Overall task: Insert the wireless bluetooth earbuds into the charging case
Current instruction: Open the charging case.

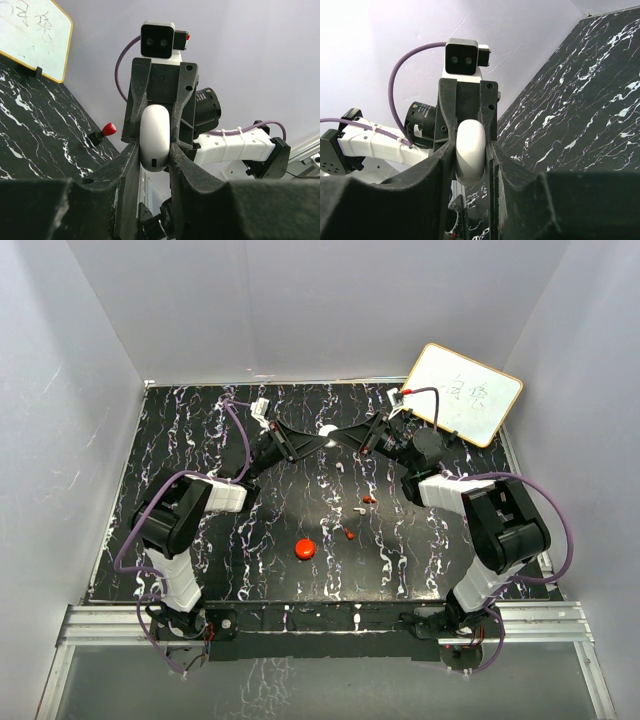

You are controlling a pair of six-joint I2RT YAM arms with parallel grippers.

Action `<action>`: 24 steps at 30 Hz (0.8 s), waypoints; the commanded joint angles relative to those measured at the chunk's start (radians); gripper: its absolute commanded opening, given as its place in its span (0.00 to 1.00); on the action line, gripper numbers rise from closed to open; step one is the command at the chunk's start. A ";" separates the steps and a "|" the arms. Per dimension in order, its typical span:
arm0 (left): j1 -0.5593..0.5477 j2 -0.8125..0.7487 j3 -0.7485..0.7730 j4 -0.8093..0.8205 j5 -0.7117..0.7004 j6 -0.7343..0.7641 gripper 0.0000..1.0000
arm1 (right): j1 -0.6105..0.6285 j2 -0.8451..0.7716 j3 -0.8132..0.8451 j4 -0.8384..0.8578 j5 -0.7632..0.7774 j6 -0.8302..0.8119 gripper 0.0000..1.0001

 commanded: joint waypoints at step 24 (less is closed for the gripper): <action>-0.003 -0.075 -0.013 0.186 -0.001 0.006 0.00 | -0.046 0.029 -0.039 0.288 -0.020 0.155 0.33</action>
